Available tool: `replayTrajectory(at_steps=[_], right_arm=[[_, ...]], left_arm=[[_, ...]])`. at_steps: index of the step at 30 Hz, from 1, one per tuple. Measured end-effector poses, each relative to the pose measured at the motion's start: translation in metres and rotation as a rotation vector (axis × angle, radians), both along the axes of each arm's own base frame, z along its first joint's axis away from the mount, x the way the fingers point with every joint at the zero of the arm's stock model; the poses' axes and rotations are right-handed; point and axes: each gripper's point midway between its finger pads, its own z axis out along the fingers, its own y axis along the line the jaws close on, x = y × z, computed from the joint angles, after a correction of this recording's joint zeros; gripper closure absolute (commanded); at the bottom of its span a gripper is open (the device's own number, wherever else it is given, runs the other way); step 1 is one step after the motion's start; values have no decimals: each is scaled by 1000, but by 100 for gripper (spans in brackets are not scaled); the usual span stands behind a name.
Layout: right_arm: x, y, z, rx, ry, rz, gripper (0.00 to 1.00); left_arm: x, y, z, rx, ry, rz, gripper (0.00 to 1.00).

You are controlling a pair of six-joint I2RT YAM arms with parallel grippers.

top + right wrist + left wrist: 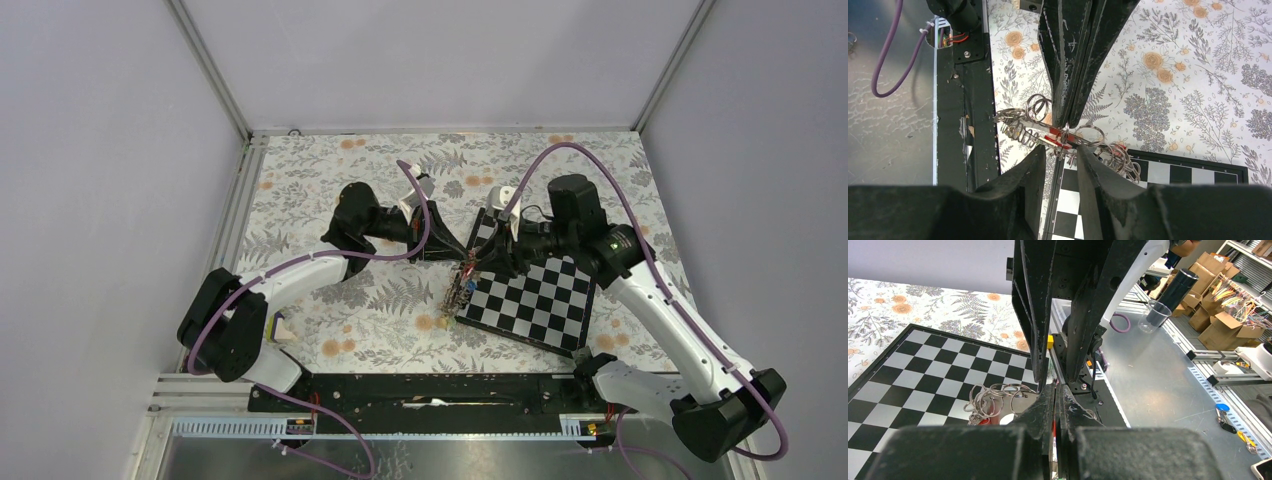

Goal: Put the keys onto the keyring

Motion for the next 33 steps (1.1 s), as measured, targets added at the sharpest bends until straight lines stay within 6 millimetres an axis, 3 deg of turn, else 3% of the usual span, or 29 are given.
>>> replayTrajectory(at_steps=[13, 19, 22, 24, 33], right_arm=[[9, 7, -3, 8, 36, -15, 75], [6, 9, -1, 25, 49, 2, 86], [5, 9, -2, 28, 55, 7, 100], [5, 9, -2, 28, 58, 6, 100], [7, 2, -14, -49, 70, -40, 100]], left_arm=[[0, 0, 0, -1, 0, 1, 100], [0, 0, 1, -4, 0, 1, 100], [0, 0, 2, -7, -3, 2, 100], [0, 0, 2, -7, -2, 1, 100], [12, -4, -9, 49, -7, 46, 66]])
